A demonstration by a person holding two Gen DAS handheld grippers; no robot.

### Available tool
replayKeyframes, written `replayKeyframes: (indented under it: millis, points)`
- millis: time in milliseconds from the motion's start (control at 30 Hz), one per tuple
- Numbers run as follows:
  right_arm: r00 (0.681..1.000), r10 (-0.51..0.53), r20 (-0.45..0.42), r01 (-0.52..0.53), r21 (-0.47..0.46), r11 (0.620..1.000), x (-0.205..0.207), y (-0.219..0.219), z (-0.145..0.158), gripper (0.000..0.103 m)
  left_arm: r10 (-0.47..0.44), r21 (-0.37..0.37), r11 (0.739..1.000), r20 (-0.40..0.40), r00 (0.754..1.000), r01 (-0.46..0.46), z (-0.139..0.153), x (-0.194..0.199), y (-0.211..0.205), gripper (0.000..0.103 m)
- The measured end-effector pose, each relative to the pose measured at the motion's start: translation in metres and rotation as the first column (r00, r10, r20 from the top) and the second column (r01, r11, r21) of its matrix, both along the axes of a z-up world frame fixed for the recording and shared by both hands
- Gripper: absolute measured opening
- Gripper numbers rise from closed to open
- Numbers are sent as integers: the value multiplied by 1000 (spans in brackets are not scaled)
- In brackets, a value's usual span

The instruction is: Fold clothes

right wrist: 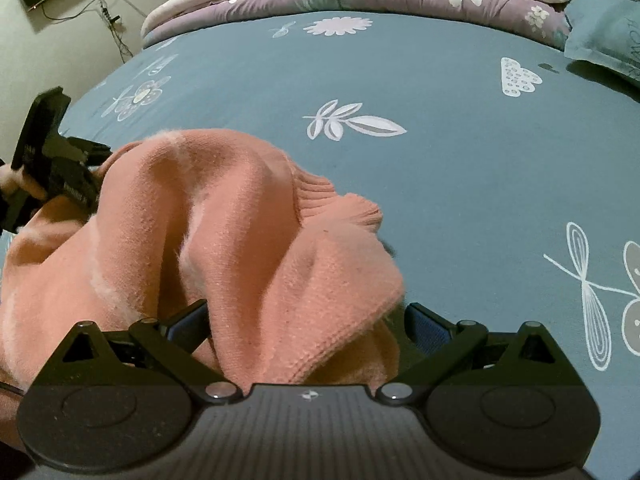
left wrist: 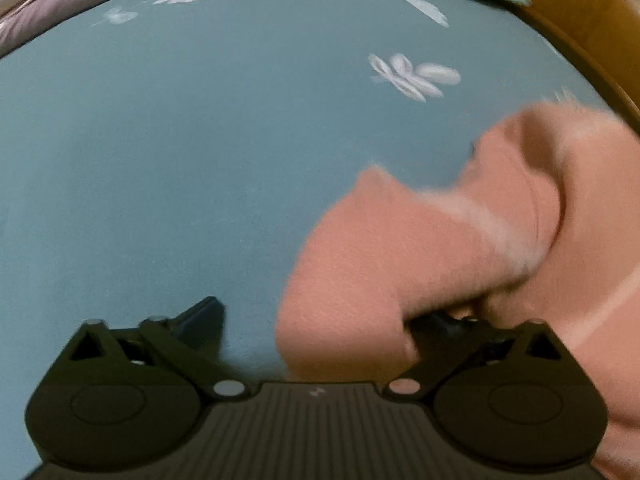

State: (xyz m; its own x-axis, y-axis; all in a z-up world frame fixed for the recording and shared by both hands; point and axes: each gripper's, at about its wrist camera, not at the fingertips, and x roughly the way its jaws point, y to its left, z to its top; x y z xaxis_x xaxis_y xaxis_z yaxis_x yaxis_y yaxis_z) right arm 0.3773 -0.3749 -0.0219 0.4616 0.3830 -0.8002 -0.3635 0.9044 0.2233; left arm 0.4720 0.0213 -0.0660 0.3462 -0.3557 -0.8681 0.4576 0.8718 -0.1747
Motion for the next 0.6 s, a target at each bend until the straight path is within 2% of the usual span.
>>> replayKeyframes:
  millis: [67, 133, 167, 233, 267, 333, 400, 433, 467, 533, 600]
  points:
    - [1000, 6, 7, -6, 12, 1000, -2, -3, 5, 103, -23, -64, 998, 1, 1000, 23, 13, -2, 3, 89]
    - [1000, 4, 9, -4, 44, 999, -1, -8, 8, 103, -74, -39, 997, 5, 997, 74, 14, -6, -1, 89]
    - [1000, -1, 8, 0, 64, 998, 1, -11, 9, 103, -88, -22, 996, -4, 996, 88, 11, -6, -3, 84]
    - [1000, -13, 4, 12, 89, 996, 5, -14, 9, 101, -97, 7, 995, -20, 995, 97, 5, -5, -5, 65]
    - [1000, -17, -2, 17, 98, 995, 7, -15, 9, 98, -85, 7, 996, -20, 996, 85, 4, -4, -6, 50]
    - [1000, -16, -12, 17, 112, 994, 10, -15, 9, 79, -61, -10, 998, -9, 998, 61, 5, -3, -5, 47]
    - [1000, 6, -15, -4, 101, 995, 10, -10, 10, 71, -52, -33, 998, 6, 999, 52, 9, -6, -3, 42]
    - [1000, 8, -14, -7, 83, 997, 10, -7, 11, 62, -49, -35, 998, 13, 999, 50, 11, -7, -2, 39]
    - [1000, 7, -14, -6, 61, 998, 11, -4, 11, 59, -50, -28, 998, 22, 999, 50, 13, -8, -1, 34]
    - [1000, 9, -5, -9, 40, 999, 11, 0, 12, 44, -49, -19, 999, 41, 998, 50, 18, -11, -1, 27]
    - [1000, 13, 8, -14, 36, 999, 11, 4, 16, 38, -46, -16, 999, 63, 997, 47, 25, -14, 0, 20]
